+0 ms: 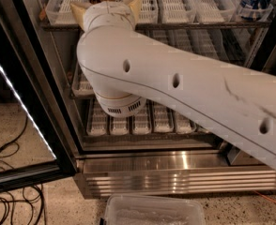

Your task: Pick orange can from top shelf of fridge

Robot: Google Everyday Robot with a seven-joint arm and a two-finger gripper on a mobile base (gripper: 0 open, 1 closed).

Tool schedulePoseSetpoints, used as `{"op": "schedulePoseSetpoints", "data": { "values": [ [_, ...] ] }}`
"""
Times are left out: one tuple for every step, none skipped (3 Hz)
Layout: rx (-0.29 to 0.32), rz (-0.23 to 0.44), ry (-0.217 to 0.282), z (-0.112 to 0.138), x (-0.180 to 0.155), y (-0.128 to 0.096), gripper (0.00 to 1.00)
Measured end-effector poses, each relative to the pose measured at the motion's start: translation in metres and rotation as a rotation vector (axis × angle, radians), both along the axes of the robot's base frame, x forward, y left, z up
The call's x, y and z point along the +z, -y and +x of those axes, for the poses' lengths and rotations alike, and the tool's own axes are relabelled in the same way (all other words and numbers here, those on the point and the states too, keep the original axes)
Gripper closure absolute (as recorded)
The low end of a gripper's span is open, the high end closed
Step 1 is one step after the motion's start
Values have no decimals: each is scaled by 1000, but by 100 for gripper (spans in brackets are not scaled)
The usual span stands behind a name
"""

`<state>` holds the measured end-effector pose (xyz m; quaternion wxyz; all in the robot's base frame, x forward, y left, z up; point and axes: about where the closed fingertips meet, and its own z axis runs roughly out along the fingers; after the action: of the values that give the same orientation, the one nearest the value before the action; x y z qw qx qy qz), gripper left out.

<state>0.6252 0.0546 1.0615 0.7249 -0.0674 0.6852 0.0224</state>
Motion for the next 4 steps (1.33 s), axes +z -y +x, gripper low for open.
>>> {"op": "schedulePoseSetpoints", "data": {
  "values": [
    [-41, -10, 18, 6, 2, 4, 10],
    [-55, -28, 53, 14, 14, 1, 11],
    [-52, -50, 81, 23, 26, -3, 11],
    [-62, -64, 83, 30, 27, -4, 11]
  ]
}}
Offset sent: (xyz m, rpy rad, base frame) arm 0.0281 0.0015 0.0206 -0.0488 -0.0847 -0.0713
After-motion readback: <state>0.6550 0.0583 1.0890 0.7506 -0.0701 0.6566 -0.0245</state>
